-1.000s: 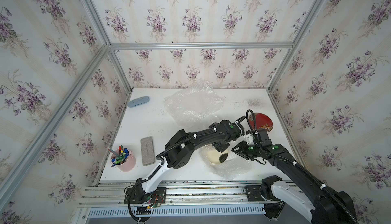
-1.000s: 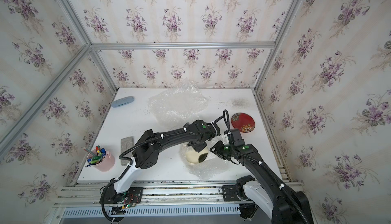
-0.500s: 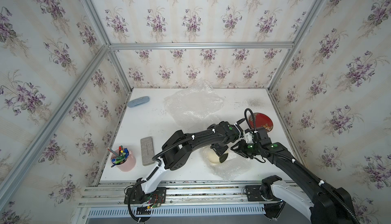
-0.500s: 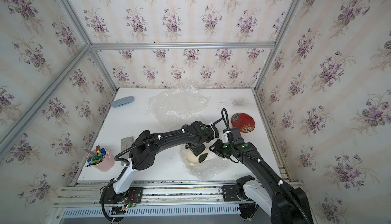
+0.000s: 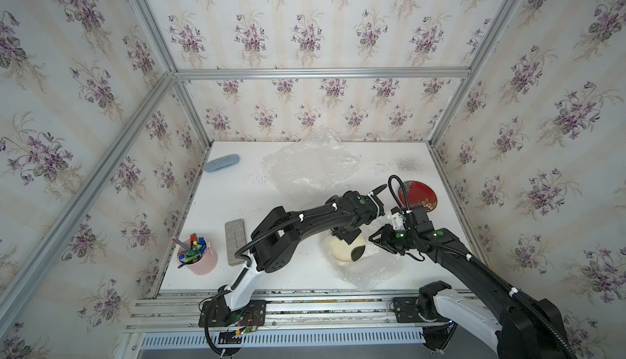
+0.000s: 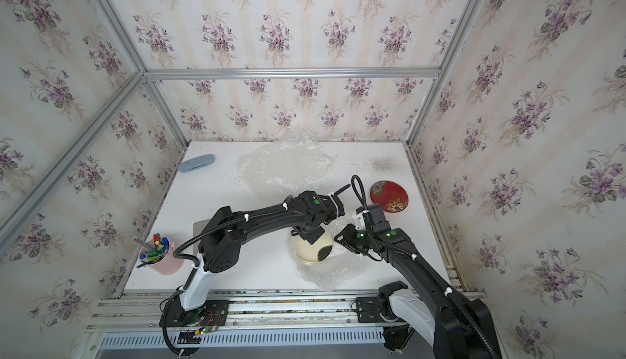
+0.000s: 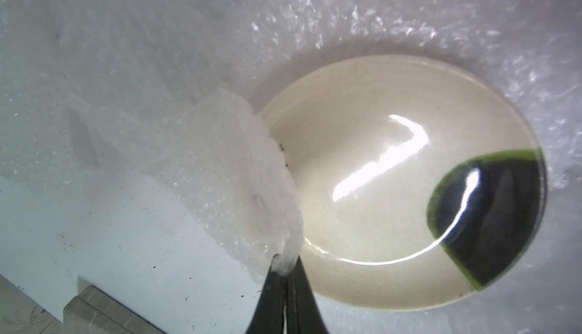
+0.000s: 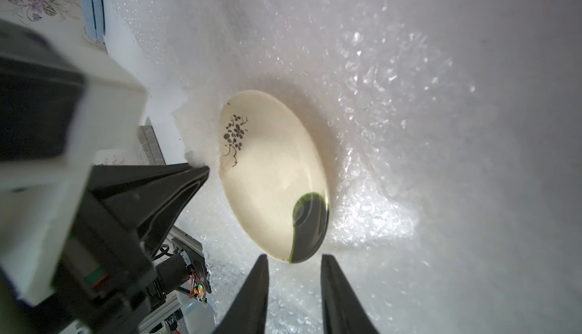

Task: Unpack dinner plates from bubble wrap
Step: Unwrap the bubble wrap at the center of the board.

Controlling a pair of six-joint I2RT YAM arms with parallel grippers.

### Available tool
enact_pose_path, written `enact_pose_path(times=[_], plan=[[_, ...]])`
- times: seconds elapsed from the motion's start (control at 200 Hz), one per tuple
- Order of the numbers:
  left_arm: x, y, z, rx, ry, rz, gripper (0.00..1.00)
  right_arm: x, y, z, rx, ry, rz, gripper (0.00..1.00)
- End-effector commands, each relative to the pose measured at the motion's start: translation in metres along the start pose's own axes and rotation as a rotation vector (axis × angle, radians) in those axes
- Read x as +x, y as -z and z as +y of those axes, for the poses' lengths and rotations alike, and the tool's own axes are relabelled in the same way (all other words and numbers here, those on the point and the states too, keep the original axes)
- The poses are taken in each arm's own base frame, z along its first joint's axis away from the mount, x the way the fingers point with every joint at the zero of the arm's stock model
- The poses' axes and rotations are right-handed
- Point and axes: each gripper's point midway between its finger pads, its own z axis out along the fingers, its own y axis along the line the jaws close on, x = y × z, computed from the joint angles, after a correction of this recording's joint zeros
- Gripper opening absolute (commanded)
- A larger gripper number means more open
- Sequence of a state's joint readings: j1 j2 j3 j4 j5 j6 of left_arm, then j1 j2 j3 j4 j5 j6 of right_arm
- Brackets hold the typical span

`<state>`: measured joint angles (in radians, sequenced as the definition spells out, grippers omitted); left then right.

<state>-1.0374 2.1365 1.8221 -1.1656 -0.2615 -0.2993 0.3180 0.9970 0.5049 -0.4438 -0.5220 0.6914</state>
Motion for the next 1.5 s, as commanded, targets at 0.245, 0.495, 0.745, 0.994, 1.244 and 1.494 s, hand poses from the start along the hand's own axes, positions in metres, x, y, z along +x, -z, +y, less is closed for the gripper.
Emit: enact_pose_path(times=[0.245, 0.495, 0.745, 0.994, 1.244, 1.494], plan=[[0.018, -0.002, 0.040, 0.155, 0.373, -0.101, 0.06, 0.006, -0.017, -0.002, -0.045, -0.007, 0.062, 0.31], [0.053, -0.033, 0.064, 0.219, 0.562, -0.025, 0.20, 0.021, -0.021, -0.020, -0.026, -0.019, 0.072, 0.30], [0.087, -0.053, 0.080, 0.178, 0.706, 0.043, 0.23, 0.022, -0.021, -0.025, -0.002, -0.002, 0.074, 0.31], [0.113, -0.058, 0.094, 0.159, 0.809, 0.071, 0.56, 0.019, -0.023, -0.028, 0.023, 0.010, 0.077, 0.30], [0.120, -0.026, 0.107, 0.187, 0.879, -0.028, 0.71, 0.012, -0.043, -0.042, 0.078, 0.009, 0.113, 0.29], [0.116, 0.029, 0.108, 0.303, 0.881, -0.144, 0.93, -0.044, -0.057, -0.029, 0.101, 0.097, -0.033, 0.27]])
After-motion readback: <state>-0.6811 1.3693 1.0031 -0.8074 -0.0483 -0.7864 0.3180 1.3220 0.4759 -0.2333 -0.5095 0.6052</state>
